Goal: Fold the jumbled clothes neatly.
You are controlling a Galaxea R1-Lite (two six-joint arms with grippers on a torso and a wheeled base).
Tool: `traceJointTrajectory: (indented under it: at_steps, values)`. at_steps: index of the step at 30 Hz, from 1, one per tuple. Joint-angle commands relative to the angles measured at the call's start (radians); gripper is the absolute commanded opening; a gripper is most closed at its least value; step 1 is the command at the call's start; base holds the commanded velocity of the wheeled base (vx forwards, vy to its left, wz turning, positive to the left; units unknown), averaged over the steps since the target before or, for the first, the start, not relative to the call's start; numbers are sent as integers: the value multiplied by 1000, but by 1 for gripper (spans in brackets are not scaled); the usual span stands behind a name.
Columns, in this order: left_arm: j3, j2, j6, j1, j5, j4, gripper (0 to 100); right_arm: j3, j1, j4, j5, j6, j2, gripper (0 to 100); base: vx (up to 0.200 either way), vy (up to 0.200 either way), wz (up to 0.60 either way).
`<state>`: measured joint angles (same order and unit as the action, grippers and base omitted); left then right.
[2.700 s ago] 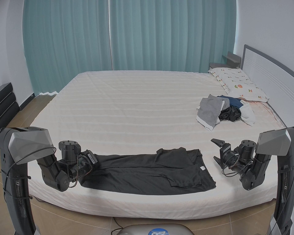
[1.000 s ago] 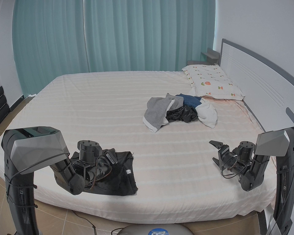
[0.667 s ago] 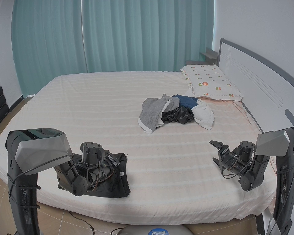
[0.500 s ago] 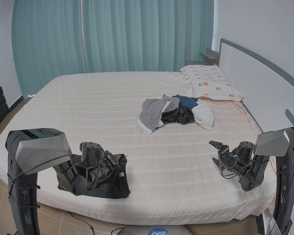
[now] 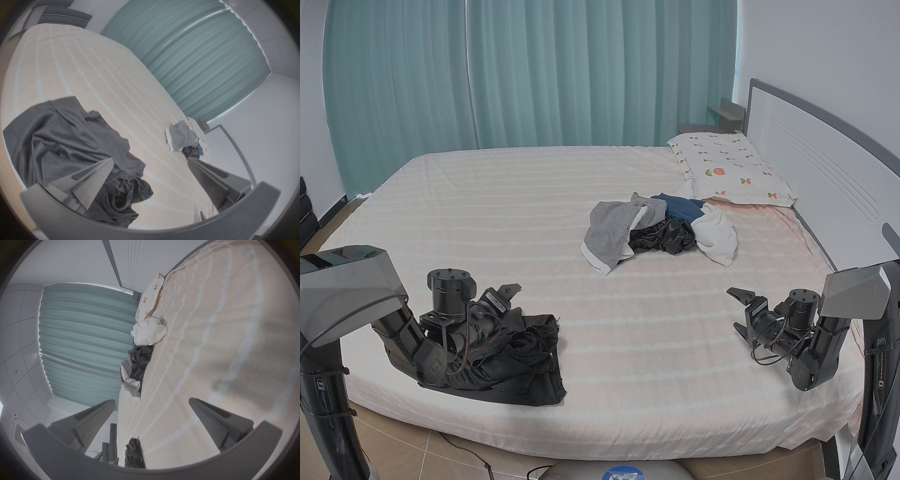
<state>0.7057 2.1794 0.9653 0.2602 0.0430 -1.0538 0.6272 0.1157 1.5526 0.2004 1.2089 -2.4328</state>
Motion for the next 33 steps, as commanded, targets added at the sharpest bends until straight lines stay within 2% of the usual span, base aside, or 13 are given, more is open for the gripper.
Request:
traceJointTrajectory:
  at_steps: [1,3,4,8,13,15,20,21,22,23,30,33]
  values:
    - [-8,-46,18,-85,-22,-2,100,0,1,12,7,-2,-2,100,0,200,0]
    - [-6,-41,19,-108,-40,-2,100,0,1,12,7,-5,-2,100,0,200,0]
    - [-3,-36,26,-151,-83,-2,100,0,1,12,8,-15,-3,100,0,200,0]
    - [-5,-35,64,-228,-163,0,100,2,1,12,10,-23,-8,100,0,200,0]
    - [1,-33,69,-294,-207,2,100,16,1,9,14,-55,-15,100,0,200,0]
    - [9,-30,69,-323,-229,2,100,29,2,3,37,-63,-15,100,0,200,0]
    - [32,8,69,-343,-236,2,100,51,27,-14,43,-124,6,100,0,200,0]
    - [40,19,69,-349,-238,2,100,58,48,-62,43,-183,44,100,0,200,0]
    - [40,20,69,-351,-238,2,100,60,53,-72,43,-192,52,100,0,200,0]
    - [47,30,69,-355,-238,2,100,74,78,-143,39,-224,92,100,0,200,0]
    - [51,48,69,-365,-238,9,100,180,234,-470,-18,-236,247,100,0,200,0]
    - [52,57,69,-366,-238,9,100,215,294,-548,-39,-239,265,100,0,200,0]
